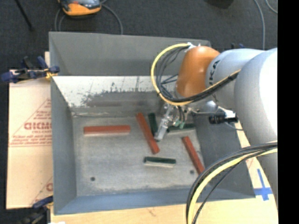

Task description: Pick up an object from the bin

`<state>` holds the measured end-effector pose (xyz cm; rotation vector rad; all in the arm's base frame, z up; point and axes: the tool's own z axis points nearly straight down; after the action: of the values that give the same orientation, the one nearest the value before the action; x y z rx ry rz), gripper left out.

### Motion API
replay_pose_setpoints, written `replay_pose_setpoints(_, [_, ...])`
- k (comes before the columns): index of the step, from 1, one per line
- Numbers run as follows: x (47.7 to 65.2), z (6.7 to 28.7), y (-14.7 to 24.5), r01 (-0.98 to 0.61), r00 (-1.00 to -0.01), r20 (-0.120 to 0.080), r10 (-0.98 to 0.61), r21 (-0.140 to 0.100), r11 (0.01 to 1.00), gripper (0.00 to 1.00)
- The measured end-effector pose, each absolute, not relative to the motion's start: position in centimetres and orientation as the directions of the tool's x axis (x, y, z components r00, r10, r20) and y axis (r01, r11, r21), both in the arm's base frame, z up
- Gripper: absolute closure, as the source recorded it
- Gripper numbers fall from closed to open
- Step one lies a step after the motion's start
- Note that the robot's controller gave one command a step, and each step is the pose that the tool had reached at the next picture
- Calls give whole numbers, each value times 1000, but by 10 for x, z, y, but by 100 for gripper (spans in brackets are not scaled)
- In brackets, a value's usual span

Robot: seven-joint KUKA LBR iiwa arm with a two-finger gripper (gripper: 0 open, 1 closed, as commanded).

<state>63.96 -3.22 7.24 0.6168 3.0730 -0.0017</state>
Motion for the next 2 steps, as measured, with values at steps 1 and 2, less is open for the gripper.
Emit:
replay_pose_setpoints(1, [645, 72, -33, 365, -931, -2, 365, -1, 931, 0])
replay_pose_setpoints(2, [649, 71, -59, 419, -908, 5, 419, 4, 908, 0])
